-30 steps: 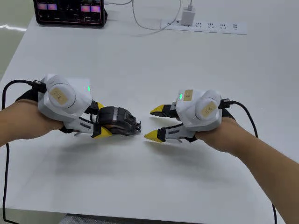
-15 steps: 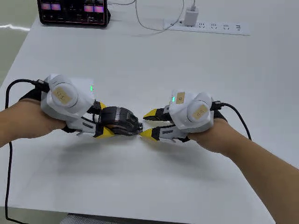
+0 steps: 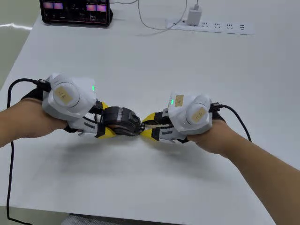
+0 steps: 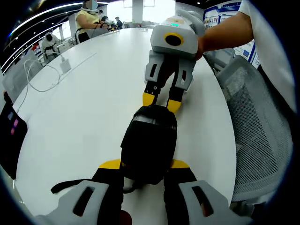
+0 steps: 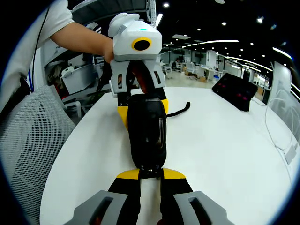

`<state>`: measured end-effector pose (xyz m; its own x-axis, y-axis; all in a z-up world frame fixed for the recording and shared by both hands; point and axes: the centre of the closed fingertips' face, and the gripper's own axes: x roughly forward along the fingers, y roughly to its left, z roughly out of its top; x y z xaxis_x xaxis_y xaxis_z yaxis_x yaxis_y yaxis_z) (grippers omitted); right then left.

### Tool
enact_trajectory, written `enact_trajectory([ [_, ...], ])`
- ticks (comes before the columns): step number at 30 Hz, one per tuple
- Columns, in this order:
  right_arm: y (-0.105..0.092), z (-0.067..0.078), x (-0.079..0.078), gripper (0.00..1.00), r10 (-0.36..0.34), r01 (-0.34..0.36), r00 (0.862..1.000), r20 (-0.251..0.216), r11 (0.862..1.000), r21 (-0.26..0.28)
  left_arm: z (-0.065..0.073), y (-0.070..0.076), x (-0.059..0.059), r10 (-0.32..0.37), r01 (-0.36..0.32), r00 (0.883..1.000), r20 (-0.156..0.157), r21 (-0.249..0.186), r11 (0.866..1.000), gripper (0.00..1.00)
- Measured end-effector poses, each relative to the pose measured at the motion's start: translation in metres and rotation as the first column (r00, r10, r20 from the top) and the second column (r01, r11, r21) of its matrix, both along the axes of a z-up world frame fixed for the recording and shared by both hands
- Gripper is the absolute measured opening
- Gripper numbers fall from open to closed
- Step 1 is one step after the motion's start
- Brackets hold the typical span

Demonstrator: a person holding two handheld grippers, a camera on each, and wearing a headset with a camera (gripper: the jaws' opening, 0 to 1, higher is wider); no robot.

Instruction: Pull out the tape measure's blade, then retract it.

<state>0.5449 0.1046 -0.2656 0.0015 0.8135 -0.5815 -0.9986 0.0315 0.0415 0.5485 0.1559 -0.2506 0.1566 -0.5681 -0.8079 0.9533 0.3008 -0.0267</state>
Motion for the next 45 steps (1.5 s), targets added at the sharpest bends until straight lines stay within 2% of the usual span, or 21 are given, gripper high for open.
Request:
enact_trajectory([
  [14, 0.0, 0.0, -0.001, 0.11, 0.009, -0.009, 1.0, 0.006, 1.0, 0.01, 0.0, 0.0, 0.0, 0.0, 0.0, 1.0, 0.005, 0.0, 1.0, 0.28],
  [27, -0.002, 0.0, -0.002, 0.08, -0.011, 0.011, 1.0, -0.004, 1.0, -0.001, 0.0, 0.001, 0.0, -0.029, 0.029, 0.999, 0.018, 0.011, 1.0, 0.27],
  [38, -0.006, 0.0, -0.002, 0.08, -0.007, 0.007, 1.0, 0.009, 1.0, -0.011, 0.0, 0.0, -0.001, -0.024, 0.024, 0.999, 0.02, 0.005, 1.0, 0.27],
  [45, -0.02, 0.0, -0.002, 0.08, -0.019, 0.019, 1.0, 0.004, 1.0, -0.018, -0.001, 0.001, -0.001, -0.026, 0.026, 0.999, 0.02, 0.006, 1.0, 0.27],
])
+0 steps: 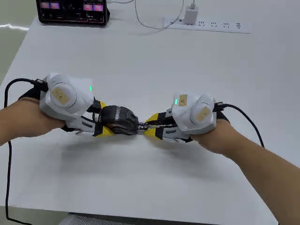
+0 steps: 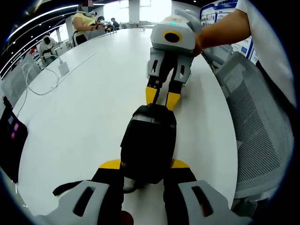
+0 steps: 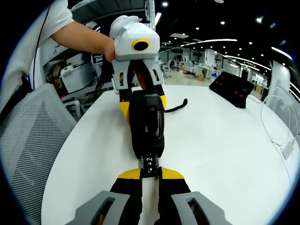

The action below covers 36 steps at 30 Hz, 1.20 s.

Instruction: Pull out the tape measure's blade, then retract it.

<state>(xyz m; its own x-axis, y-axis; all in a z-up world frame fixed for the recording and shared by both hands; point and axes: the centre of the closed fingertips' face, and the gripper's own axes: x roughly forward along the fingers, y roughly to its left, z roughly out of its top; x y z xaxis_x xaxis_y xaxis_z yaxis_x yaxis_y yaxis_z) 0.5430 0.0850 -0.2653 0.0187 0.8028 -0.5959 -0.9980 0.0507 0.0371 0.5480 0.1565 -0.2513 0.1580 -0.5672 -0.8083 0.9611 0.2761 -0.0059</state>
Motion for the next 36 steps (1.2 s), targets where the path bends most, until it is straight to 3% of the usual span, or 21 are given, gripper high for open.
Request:
enact_trajectory([
  [36, -0.042, 0.005, 0.003, 0.08, -0.034, 0.035, 0.999, 0.024, 0.998, -0.044, 0.0, 0.0, 0.0, 0.004, -0.004, 1.0, -0.003, -0.005, 1.0, 0.27],
])
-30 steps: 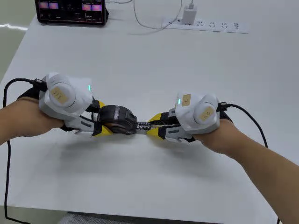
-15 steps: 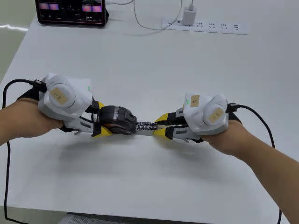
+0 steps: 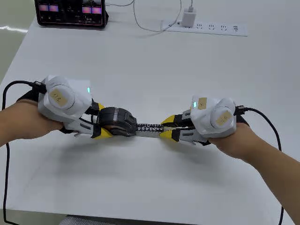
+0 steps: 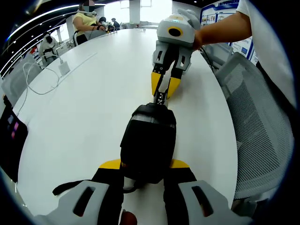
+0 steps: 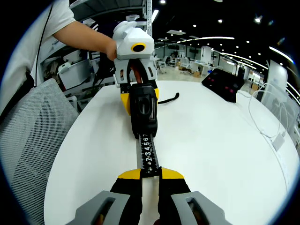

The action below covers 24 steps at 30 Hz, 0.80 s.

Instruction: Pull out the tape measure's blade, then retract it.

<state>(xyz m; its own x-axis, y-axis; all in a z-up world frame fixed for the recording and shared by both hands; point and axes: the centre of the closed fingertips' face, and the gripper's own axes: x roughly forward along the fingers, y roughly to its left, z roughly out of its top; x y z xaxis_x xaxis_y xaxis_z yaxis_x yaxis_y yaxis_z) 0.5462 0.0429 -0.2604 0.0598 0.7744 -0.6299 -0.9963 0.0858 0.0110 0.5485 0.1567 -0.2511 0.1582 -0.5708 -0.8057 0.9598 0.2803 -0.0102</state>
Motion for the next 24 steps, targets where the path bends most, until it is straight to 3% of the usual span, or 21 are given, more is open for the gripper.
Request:
enact_trajectory([
  [24, -0.021, -0.001, 0.001, 0.07, -0.015, 0.015, 1.0, 0.006, 1.0, -0.024, 0.0, 0.0, 0.0, 0.0, 0.0, 1.0, 0.001, -0.007, 1.0, 0.27],
])
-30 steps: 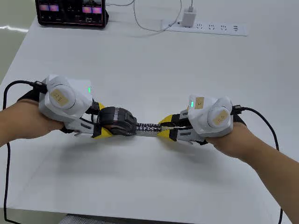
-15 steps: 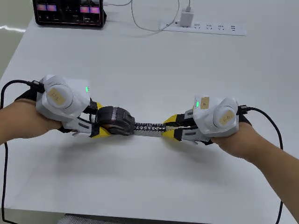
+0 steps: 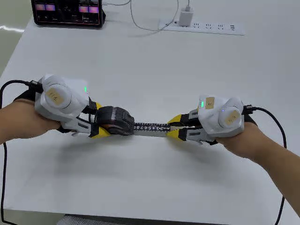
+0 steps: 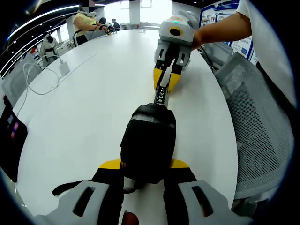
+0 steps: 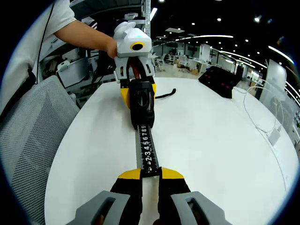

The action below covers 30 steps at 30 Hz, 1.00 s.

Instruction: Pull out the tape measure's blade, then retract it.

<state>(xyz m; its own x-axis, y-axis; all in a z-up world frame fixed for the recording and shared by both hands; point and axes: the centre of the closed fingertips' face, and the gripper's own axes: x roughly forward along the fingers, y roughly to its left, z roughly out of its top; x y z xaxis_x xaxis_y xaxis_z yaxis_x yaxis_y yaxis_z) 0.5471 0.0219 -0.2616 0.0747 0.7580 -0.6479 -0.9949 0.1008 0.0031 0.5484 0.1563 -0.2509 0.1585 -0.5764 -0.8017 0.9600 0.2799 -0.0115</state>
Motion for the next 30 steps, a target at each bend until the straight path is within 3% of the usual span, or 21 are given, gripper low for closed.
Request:
enact_trajectory([
  [30, -0.032, 0.002, 0.006, 0.07, -0.03, 0.032, 0.999, 0.041, 0.999, -0.042, 0.0, -0.001, 0.0, -0.003, 0.003, 1.0, 0.008, 0.007, 1.0, 0.28],
])
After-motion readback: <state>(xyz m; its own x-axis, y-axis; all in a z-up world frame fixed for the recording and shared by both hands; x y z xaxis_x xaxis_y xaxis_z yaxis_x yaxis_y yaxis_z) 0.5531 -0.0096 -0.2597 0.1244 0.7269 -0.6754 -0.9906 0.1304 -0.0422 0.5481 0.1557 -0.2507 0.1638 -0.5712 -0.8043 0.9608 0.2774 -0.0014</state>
